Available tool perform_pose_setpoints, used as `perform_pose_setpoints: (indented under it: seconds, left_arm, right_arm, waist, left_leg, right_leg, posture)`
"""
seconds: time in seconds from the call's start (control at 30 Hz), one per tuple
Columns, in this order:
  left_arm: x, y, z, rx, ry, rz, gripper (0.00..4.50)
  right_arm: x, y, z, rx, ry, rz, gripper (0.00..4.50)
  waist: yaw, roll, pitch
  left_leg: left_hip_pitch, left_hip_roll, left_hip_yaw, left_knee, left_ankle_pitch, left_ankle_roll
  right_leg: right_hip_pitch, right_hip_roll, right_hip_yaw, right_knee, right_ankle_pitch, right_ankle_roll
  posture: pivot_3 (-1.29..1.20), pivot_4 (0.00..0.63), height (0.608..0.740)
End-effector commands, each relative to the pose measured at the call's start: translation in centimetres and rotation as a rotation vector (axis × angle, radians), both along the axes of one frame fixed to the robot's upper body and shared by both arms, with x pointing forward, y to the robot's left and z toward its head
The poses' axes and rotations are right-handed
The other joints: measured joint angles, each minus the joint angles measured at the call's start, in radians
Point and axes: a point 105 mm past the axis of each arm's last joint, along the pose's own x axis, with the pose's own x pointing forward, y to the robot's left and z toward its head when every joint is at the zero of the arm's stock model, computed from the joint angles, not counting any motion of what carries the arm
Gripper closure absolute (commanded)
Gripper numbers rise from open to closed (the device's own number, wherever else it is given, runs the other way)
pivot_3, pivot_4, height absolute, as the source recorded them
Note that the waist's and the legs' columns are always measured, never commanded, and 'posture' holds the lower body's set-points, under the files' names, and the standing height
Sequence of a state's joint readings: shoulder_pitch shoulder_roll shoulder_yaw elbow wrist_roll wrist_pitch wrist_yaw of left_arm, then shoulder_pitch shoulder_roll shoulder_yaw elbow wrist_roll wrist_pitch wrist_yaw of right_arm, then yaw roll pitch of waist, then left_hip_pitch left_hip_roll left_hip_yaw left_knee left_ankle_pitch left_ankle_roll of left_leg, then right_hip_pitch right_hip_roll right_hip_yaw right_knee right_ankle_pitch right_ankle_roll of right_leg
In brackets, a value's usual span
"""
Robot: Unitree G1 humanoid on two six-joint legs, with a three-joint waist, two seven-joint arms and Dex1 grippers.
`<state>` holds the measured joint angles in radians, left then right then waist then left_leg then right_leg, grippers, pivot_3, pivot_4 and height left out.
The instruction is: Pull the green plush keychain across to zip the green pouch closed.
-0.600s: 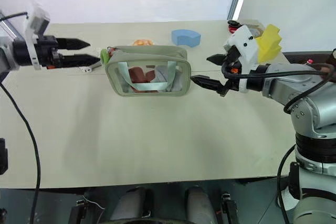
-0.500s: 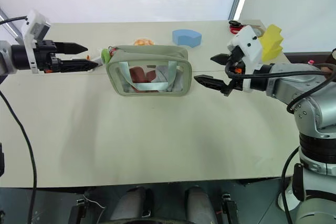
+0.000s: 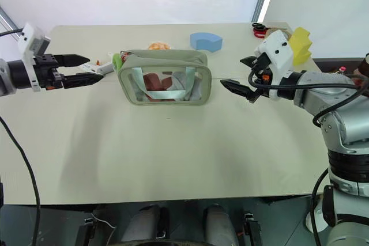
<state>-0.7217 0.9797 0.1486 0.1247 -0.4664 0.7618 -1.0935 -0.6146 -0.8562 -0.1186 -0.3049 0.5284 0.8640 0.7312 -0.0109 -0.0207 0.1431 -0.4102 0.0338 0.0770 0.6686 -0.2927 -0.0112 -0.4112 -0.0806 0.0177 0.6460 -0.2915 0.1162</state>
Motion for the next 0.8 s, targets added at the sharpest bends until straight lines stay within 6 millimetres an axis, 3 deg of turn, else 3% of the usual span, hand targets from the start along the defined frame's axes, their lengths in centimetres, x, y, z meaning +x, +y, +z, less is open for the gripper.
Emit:
perform_pose_setpoints:
  seconds: [0.03, 0.37, 0.47, 0.6, 0.7, 0.8]
  left_arm:
    - [0.1, 0.1, 1.2, 0.020, -0.055, -0.009, 0.04]
    - [1.1, -0.7, 1.3, 0.037, -0.086, -0.040, 0.04]
    - [1.3, -1.2, 2.0, 0.065, -0.103, -0.071, 0.04]
    - [1.8, -3.1, 3.7, 0.021, -0.127, -0.142, 0.04]
    - [1.8, -3.6, 2.6, 0.038, -0.102, -0.167, 0.04]
    - [1.4, -3.4, 2.0, 0.053, -0.083, -0.169, 0.04]
  right_arm:
    - [0.0, -0.1, 1.1, -0.014, -0.058, -0.004, 0.00]
    - [0.1, 1.4, 2.0, -0.043, -0.082, 0.055, 0.00]
    - [1.6, 2.7, 2.8, -0.080, -0.115, 0.084, 0.00]
    - [4.7, 6.5, 3.9, -0.082, -0.129, 0.173, 0.00]
    - [6.8, 8.0, 2.7, -0.102, -0.106, 0.201, 0.00]
    - [7.5, 8.6, 1.3, -0.140, -0.067, 0.263, 0.00]
  waist:
    - [-0.001, 0.000, 0.000]
    - [-0.001, 0.000, 0.000]
    - [-0.005, 0.000, 0.000]
    - [-0.010, 0.000, 0.000]
    - [-0.011, 0.000, 0.000]
    - [-0.010, 0.000, 0.001]
  left_leg:
    - [0.000, 0.000, 0.000, 0.000, 0.000, 0.000]
    - [0.000, 0.000, 0.000, 0.000, 0.000, 0.000]
    - [0.000, 0.000, 0.001, 0.000, 0.000, 0.000]
    - [0.000, 0.000, 0.002, 0.000, 0.000, 0.000]
    - [0.000, 0.000, 0.002, 0.000, 0.003, -0.005]
    - [0.000, 0.000, 0.003, 0.000, 0.004, -0.006]
  right_leg:
    - [0.000, 0.000, 0.000, 0.000, 0.000, 0.000]
    - [0.000, 0.000, 0.000, 0.000, 0.000, 0.000]
    - [0.000, 0.001, 0.000, 0.000, 0.000, 0.000]
    - [-0.001, 0.001, 0.000, 0.001, 0.000, 0.000]
    - [-0.001, 0.001, 0.000, 0.002, 0.000, 0.000]
    - [-0.001, 0.000, 0.000, 0.002, 0.000, 0.000]
  posture:
    - [0.00, 0.150, 0.740]
    - [0.00, 0.150, 0.740]
    - [0.00, 0.150, 0.740]
    - [0.00, 0.150, 0.740]
    - [0.00, 0.150, 0.740]
    - [0.00, 0.150, 0.740]
